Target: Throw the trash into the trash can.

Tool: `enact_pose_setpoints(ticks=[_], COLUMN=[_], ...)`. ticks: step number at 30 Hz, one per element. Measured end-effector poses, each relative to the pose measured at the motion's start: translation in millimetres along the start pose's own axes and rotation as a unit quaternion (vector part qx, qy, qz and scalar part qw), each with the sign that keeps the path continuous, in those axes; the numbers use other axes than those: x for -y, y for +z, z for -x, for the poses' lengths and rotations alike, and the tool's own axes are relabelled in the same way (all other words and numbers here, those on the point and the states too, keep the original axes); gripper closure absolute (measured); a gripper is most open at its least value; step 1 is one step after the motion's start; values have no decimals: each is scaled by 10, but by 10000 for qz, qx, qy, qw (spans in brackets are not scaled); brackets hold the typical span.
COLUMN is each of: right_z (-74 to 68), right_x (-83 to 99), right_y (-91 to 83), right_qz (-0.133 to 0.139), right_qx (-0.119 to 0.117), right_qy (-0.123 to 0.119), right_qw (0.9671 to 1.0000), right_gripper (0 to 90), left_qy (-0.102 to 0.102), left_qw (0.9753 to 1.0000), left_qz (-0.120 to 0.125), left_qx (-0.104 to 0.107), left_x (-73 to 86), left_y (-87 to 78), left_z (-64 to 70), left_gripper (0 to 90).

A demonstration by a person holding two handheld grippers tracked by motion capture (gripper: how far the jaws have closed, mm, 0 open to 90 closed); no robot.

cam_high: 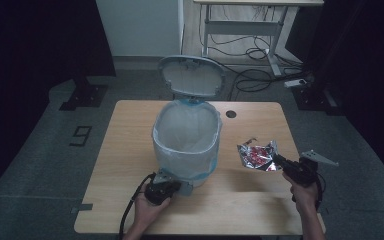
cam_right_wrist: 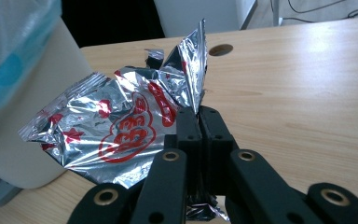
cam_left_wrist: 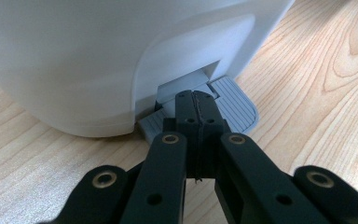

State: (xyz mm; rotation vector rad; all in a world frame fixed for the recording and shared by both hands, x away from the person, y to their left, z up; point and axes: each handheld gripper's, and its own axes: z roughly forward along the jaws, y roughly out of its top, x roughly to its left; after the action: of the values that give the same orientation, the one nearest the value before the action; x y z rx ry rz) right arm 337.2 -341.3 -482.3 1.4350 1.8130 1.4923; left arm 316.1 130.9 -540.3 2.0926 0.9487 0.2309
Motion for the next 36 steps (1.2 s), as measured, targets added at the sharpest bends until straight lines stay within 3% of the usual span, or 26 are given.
enact_pose_setpoints(ticks=[36], right_z=[-317], right_x=[-300], right_y=[-293], right_qz=[625], right_qx=[-381], right_qy=[-243], right_qw=[9970], right_gripper=[877], left_qy=[-2], left_qw=[10000], left_qz=[8], left_qx=[28], left_x=[2], left_y=[0], left_z=[-8], left_gripper=[900])
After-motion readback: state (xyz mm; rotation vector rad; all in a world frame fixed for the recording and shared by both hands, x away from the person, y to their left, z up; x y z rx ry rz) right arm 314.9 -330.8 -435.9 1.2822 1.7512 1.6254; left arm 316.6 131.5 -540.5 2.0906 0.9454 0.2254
